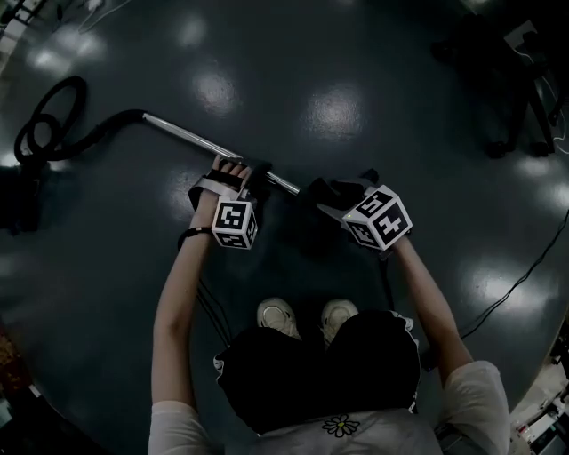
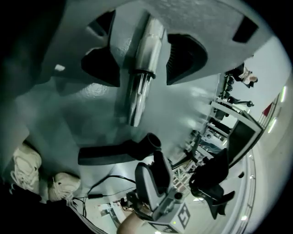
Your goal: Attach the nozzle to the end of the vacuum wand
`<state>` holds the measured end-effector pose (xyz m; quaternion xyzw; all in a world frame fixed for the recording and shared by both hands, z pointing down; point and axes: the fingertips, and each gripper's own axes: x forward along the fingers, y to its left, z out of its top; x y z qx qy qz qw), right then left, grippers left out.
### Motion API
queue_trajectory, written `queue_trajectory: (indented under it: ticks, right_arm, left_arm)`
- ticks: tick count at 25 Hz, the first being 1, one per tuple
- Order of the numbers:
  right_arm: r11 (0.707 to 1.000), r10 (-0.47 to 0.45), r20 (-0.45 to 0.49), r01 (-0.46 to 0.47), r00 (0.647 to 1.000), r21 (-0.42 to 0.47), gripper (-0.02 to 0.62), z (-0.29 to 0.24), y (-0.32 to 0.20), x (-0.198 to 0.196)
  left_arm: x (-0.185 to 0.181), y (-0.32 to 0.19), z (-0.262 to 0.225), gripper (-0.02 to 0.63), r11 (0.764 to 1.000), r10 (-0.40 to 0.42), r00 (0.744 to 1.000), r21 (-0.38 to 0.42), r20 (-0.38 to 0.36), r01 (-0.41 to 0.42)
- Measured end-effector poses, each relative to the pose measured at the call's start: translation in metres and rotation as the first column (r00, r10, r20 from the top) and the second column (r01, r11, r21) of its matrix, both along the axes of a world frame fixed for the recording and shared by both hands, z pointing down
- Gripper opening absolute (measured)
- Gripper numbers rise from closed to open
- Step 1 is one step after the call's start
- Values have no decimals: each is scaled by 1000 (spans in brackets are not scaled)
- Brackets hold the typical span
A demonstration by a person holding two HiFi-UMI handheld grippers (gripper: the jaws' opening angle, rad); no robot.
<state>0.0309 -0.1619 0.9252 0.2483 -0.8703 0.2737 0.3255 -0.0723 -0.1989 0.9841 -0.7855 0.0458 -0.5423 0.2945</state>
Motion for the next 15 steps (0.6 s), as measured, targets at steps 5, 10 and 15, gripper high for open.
queue_trajectory:
  ticks: [5, 10, 15]
  right_arm:
    - [999, -46, -55, 45, 997, -31, 222, 20, -1, -4]
    - [994, -100, -91, 95, 991, -61, 207, 39, -3, -6]
    - [979, -180, -95, 169, 979, -111, 192, 40, 4, -13]
  left_arm:
    - [12, -2, 21, 193, 998, 55, 997, 13, 57, -56]
    - [18, -4, 22, 192, 998, 57, 997, 9, 52, -58]
    - [25, -17, -13, 190, 997, 42, 999, 62, -22, -41]
